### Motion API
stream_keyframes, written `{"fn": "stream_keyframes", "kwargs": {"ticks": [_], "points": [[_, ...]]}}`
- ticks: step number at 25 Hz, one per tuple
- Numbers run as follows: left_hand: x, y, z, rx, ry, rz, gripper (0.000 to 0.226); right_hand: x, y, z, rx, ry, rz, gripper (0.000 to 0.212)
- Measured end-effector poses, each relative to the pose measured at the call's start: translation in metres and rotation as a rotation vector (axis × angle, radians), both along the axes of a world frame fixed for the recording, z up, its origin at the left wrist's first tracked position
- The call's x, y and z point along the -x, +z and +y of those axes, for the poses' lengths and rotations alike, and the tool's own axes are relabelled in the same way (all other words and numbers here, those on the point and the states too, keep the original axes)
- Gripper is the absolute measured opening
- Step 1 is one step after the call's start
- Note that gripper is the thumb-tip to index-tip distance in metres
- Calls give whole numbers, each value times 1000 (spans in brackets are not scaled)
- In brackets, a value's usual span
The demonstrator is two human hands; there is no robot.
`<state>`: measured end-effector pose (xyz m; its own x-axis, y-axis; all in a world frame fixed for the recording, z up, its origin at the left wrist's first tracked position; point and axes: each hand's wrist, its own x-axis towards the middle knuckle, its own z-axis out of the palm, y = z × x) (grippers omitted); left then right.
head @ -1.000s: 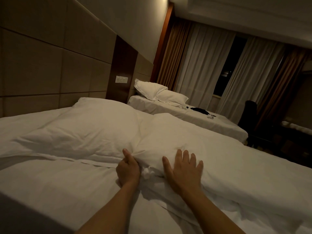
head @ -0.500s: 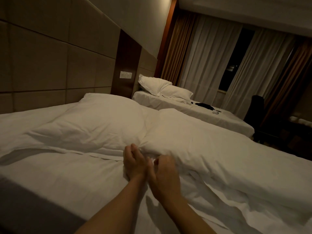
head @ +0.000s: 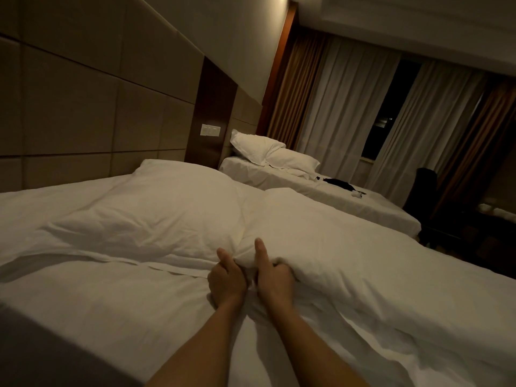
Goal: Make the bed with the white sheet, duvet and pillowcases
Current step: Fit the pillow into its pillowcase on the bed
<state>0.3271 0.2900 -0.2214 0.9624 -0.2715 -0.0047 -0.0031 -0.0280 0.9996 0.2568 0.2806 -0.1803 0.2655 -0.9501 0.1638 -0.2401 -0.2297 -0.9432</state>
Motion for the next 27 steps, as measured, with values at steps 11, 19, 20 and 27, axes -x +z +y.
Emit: {"fn": "stream_keyframes", "kwargs": {"ticks": [11,19,20,27], "points": [[7,-14,1,-10,19,-93,65,-6,9,-23,115,92,-19,64],[11,-8,1,-6,-74,-126,72,-33,27,-18,332,31,75,48],[10,-9,0,-15,-109,-143,72,-36,31,-18,366,43,84,54],[8,-14,-2,-17,6,-34,67,-28,22,-21,277,208,154,52]]}}
